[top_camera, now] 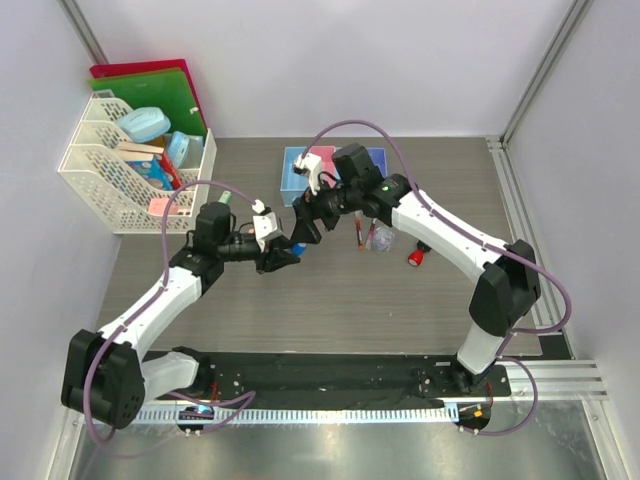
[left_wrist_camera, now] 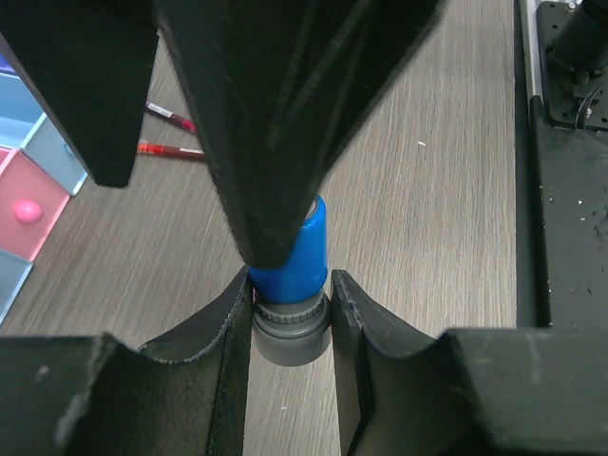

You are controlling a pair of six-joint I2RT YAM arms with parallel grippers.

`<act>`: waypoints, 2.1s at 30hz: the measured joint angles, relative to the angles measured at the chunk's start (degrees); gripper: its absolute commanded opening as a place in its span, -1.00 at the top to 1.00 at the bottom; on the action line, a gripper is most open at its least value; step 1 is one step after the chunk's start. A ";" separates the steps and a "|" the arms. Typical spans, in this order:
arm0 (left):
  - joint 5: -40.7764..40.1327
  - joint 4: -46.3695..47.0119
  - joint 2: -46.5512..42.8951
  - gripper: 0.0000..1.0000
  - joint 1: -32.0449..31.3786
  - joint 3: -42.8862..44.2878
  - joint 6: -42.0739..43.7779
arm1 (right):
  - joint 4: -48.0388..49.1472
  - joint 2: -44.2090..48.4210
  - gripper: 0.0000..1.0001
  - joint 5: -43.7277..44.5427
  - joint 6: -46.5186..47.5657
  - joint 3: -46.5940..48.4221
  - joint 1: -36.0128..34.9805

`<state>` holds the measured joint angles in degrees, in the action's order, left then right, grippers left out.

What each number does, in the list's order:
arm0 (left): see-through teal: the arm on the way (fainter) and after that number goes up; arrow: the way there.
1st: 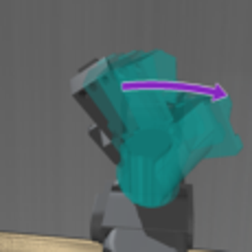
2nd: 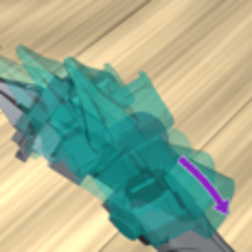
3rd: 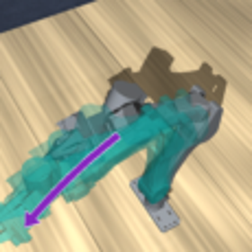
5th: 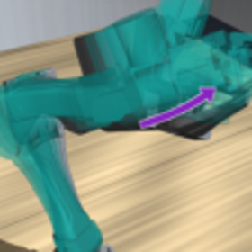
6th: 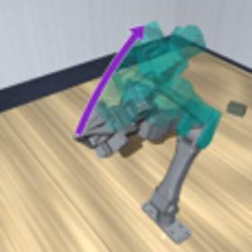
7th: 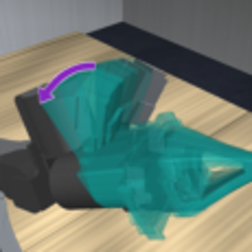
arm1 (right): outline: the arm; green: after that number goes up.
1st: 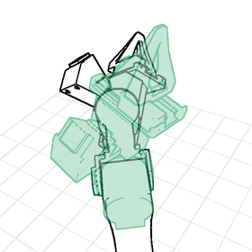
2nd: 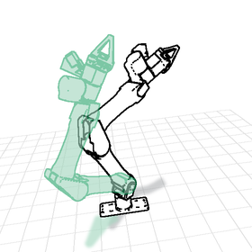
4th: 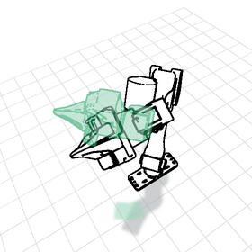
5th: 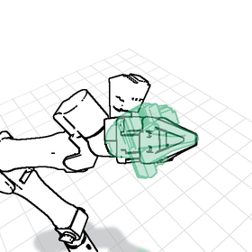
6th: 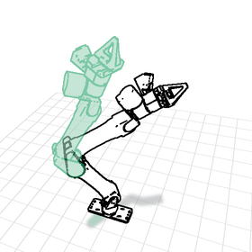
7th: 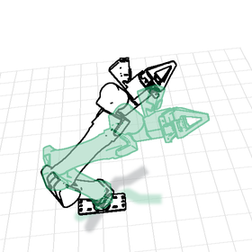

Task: Sort the stationery into containers
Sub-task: Place the stationery in the storage box.

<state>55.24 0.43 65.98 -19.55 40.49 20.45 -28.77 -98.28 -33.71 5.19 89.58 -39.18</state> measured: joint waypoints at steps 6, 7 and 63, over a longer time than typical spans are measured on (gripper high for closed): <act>0.04 -1.77 0.24 1.00 -0.11 0.02 1.29 | -2.16 -0.13 -0.59 0.68 2.14 0.00 -1.62; 0.04 -1.84 0.26 0.99 -0.11 0.02 1.31 | -2.58 -0.13 -0.56 0.85 2.43 0.00 -1.75; -15.13 -20.35 -13.38 -0.60 1.60 -2.49 10.62 | -6.36 -29.24 0.88 35.15 6.99 34.29 3.72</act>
<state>40.12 -19.92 52.60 -17.96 38.00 31.07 -35.14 -127.52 1.43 12.19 123.87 -35.46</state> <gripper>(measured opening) 0.804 0.370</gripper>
